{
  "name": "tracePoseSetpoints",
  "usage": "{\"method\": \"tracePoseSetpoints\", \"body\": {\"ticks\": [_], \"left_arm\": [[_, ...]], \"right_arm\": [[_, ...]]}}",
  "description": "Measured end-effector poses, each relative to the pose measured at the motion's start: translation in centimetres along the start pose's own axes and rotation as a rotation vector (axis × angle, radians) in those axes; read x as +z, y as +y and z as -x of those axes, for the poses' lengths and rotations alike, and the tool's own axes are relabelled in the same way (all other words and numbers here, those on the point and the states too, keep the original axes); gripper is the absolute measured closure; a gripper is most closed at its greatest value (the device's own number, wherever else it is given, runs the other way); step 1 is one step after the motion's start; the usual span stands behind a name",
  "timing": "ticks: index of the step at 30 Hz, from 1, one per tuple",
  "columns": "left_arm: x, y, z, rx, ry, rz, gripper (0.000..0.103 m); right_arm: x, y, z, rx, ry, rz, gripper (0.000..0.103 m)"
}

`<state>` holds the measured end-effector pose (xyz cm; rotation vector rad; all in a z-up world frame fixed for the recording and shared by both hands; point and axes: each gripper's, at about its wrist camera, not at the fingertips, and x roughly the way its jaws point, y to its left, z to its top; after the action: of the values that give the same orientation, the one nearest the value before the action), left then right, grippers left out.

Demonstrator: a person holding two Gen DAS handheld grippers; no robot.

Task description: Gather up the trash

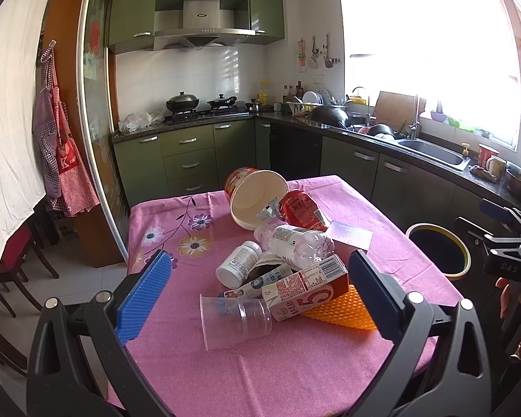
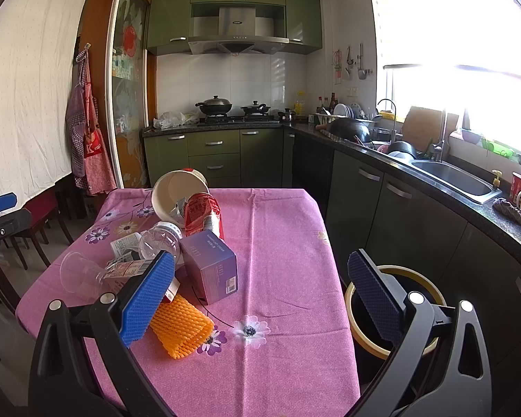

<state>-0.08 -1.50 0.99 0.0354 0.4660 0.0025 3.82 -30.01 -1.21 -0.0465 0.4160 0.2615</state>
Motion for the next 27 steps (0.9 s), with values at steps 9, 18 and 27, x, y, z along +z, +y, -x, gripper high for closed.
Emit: {"method": "tracePoseSetpoints", "body": {"ticks": [9,18,27], "left_arm": [[0.0,-0.2,-0.1,-0.002,0.004,-0.010,0.006],[0.5,0.6,-2.1,0.000,0.032,-0.011,0.006],[3.8,5.2,-9.5,0.045,0.076,0.024,0.006]], "right_arm": [[-0.2,0.1,-0.2,0.001,0.005,-0.003,0.004],[0.6,-0.2,-2.2,0.045,0.036,-0.009,0.004],[7.0,1.3,-9.7,0.178,0.040,0.076,0.004]]}}
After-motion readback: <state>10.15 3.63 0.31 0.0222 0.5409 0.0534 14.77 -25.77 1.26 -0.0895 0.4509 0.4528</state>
